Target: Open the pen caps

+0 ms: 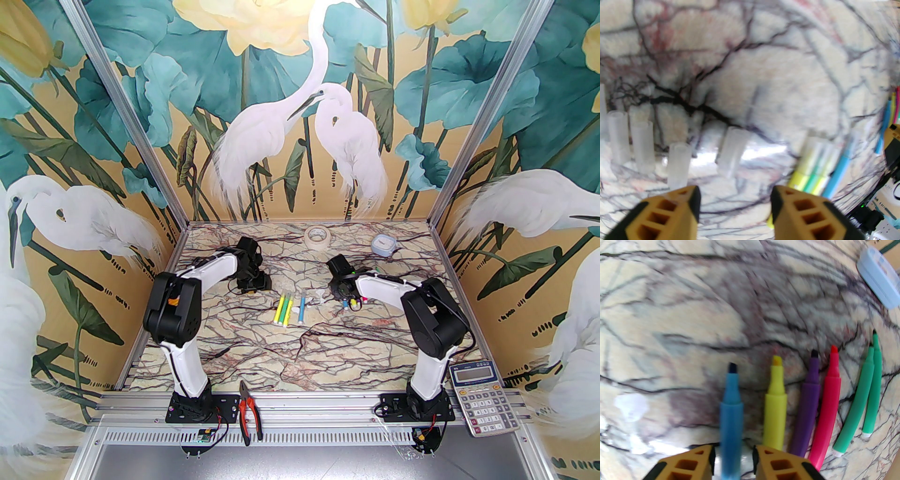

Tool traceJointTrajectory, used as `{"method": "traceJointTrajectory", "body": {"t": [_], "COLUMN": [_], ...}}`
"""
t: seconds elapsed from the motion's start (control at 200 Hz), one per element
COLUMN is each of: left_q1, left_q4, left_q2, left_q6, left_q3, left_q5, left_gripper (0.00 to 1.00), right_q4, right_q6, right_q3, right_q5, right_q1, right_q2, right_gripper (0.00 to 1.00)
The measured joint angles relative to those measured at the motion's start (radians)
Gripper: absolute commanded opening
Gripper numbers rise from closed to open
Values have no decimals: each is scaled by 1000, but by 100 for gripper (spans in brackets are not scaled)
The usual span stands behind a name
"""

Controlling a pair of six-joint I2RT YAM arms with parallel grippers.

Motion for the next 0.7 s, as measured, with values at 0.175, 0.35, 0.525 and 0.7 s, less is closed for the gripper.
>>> {"method": "traceJointTrajectory", "body": {"t": [0.175, 0.35, 0.525, 0.7], "left_q1": [5, 25, 41, 58], "left_q4": [75, 161, 241, 312], "left_q2": [-52, -82, -118, -153], "left_q6": [-14, -45, -73, -96], "left_q3": [-51, -118, -164, -198], "left_q5": [19, 30, 38, 45], "left_gripper": [64, 66, 68, 72], "right_q4": [-5, -6, -8, -18], "right_q6": [12, 39, 56, 64], "right_q3": [29, 40, 71, 99], "right_q5": [-53, -135, -179, -212], "right_q1": [57, 105, 147, 171], "right_q2": [-6, -6, -3, 29], "right_gripper": [41, 44, 45, 45]}}
